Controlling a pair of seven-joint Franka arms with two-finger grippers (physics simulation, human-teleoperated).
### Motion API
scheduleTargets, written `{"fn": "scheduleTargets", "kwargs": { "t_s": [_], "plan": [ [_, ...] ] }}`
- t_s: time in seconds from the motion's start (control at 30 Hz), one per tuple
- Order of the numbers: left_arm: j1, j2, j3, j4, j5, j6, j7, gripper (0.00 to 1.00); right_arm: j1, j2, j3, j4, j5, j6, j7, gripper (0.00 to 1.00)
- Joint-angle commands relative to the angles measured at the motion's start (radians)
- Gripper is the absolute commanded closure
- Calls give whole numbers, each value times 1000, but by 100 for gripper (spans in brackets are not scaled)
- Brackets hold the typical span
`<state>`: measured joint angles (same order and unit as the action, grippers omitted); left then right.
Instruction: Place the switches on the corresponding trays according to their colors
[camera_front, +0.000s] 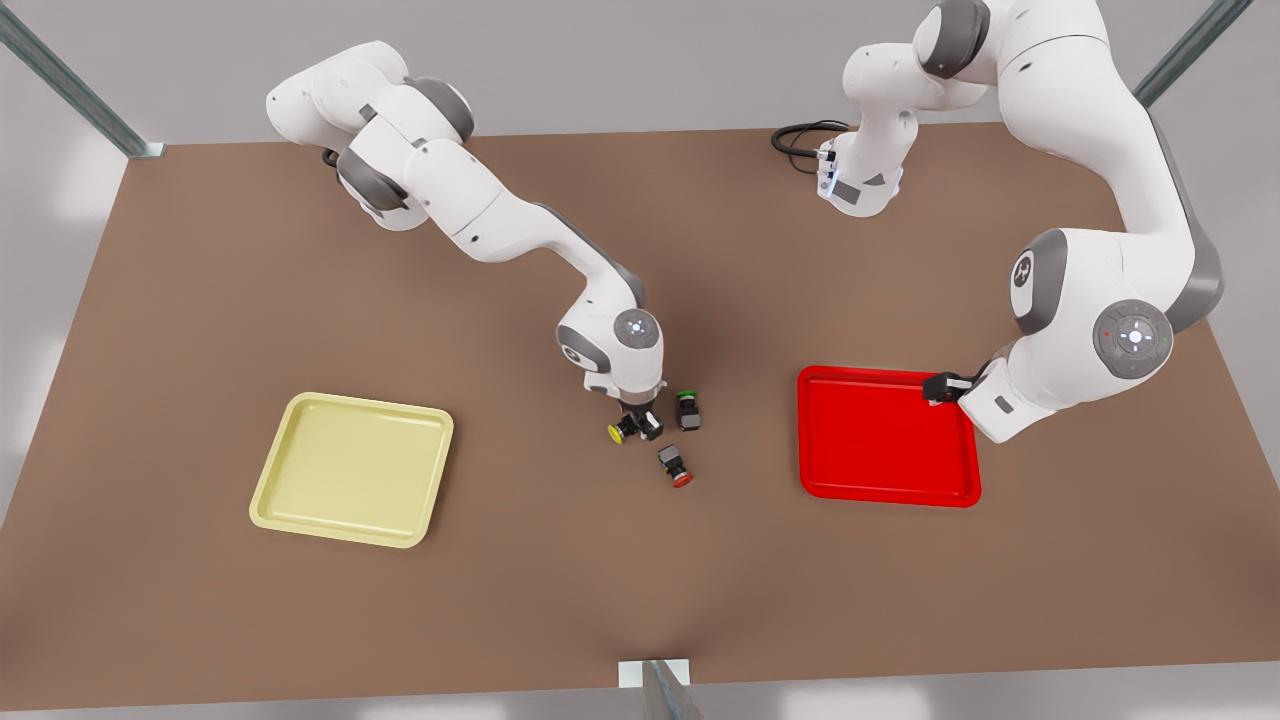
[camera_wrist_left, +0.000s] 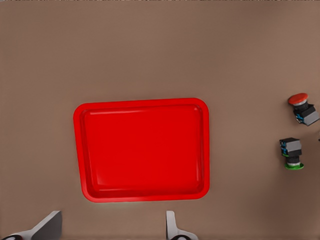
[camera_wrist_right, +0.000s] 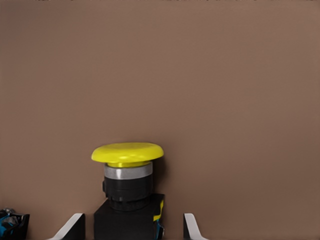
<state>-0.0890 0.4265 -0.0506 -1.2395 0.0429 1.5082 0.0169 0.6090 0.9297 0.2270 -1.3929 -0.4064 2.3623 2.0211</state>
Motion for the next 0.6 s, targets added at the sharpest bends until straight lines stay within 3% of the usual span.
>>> {"fn": "scheduleTargets", "kwargs": {
  "t_s": [0.0, 0.17, 0.2, 0.57],
  "plan": [
    [0, 1, 0, 0, 0, 0, 0, 0, 0, -2, 0, 0, 0, 0, -2, 30],
    [0, 0, 0, 0, 0, 1, 0, 0, -2, -2, 0, 0, -14, -2, -5, 41],
    [0, 1, 0, -2, 0, 1, 0, 0, -2, -6, 0, 2, -14, -2, -4, 48],
    [-2, 0, -2, -9, 0, 3, -2, 0, -11, -12, 2, 0, -15, -17, -13, 48]
  ]
}}
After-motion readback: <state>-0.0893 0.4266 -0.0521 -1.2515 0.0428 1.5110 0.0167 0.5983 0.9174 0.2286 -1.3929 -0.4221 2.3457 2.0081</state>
